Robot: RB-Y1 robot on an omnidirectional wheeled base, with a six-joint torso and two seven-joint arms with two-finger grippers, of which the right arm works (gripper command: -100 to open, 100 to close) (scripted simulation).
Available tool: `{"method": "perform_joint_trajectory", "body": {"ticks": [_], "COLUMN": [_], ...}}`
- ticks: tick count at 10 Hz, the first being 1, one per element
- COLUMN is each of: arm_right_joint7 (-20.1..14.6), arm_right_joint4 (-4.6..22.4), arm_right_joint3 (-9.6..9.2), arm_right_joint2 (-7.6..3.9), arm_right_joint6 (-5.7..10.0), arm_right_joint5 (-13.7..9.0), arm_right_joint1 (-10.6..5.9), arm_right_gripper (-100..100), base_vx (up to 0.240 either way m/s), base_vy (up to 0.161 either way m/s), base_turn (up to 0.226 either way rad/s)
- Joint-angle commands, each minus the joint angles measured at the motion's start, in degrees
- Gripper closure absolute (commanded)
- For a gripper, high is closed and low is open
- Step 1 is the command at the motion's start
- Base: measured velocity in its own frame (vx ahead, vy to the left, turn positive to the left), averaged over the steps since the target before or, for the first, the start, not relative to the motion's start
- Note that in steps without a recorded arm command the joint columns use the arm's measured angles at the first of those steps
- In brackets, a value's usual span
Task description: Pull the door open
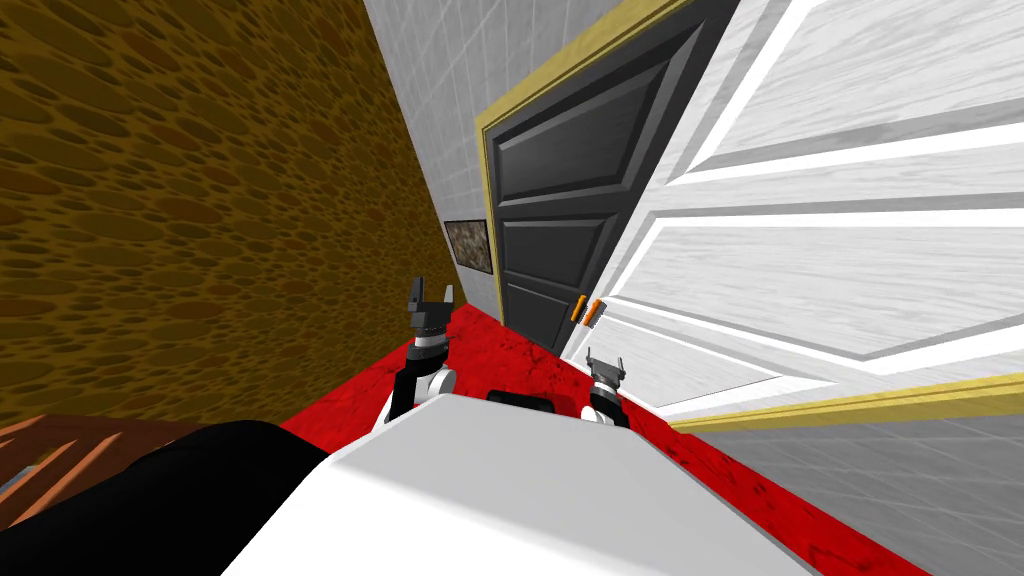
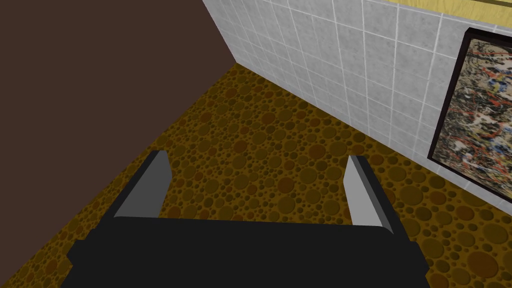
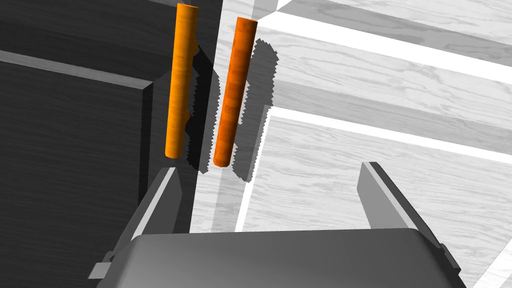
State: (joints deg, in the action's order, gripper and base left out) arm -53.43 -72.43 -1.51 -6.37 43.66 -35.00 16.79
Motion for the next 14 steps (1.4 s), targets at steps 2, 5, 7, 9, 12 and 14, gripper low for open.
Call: {"method": "perform_joint_trajectory", "body": {"ticks": [2,5,7,9,12,14], "arm_right_joint7": [-2.53,-4.96,-7.18,-9.11,-12.24,-12.32], "arm_right_joint4": [3.05,5.77,8.26,10.41,13.8,13.95], "arm_right_joint3": [-0.09,-0.16,-0.23,-0.28,-0.33,-0.35], "arm_right_joint2": [-0.01,-0.09,-0.15,-0.21,-0.33,-0.3], "arm_right_joint6": [0.94,1.77,2.52,3.17,4.23,4.3], "arm_right_joint5": [-1.45,-2.89,-4.2,-5.35,-7.2,-7.26], "arm_right_joint1": [-1.01,-1.85,-2.64,-3.36,-4.74,-4.83], "arm_right_gripper": [-100,-100,-100,-100,-100,-100], "base_vx": [0.089,0.095,0.096,0.164,0.179,0.107], "base_vy": [-0.033,-0.038,-0.046,-0.064,-0.075,-0.059], "base_turn": [0.053,0.05,0.069,0.065,0.077,0.029]}}
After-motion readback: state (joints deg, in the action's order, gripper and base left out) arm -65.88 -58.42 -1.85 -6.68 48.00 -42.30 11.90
